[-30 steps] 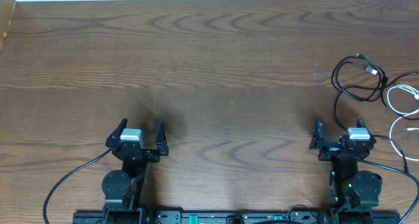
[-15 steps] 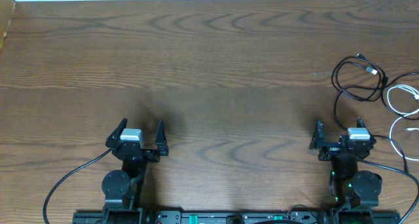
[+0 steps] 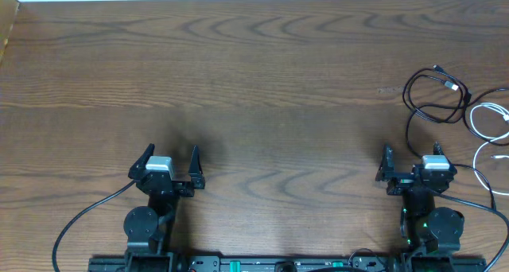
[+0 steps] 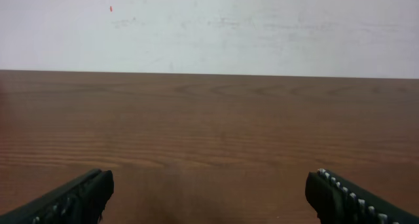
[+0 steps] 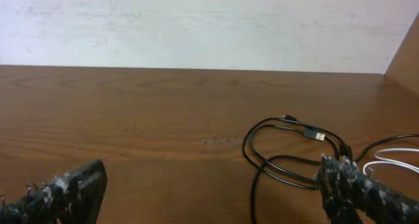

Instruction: Untangle cables

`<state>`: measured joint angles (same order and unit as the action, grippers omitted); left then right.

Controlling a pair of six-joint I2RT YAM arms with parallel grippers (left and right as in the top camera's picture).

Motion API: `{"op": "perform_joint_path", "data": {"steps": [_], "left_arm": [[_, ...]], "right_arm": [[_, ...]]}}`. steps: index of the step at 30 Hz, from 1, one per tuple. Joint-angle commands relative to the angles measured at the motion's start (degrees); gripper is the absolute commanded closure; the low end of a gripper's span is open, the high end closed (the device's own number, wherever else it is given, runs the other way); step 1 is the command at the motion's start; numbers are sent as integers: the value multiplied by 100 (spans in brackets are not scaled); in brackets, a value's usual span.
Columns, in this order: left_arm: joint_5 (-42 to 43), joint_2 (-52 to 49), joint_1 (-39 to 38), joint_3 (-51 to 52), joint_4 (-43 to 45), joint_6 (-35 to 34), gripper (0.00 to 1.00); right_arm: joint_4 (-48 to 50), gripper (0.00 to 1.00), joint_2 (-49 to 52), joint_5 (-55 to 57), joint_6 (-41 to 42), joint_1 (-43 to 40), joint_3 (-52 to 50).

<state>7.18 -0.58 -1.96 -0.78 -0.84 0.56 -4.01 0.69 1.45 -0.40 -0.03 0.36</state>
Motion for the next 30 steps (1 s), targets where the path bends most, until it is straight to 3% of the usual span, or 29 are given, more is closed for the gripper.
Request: {"op": "perform_joint_path", "data": {"steps": [1,18,30], "left_arm": [[129,50,-122,55,-256,-186,2],[680,50,-339,55,-232,791,2],[717,50,-339,55,-208,776,2]], "right_arm": [[-26,1,-35,-11,79,-63,-4],[-26,1,-35,-11,79,-63,-4],[-26,1,-35,-11,79,-63,-4]]}}
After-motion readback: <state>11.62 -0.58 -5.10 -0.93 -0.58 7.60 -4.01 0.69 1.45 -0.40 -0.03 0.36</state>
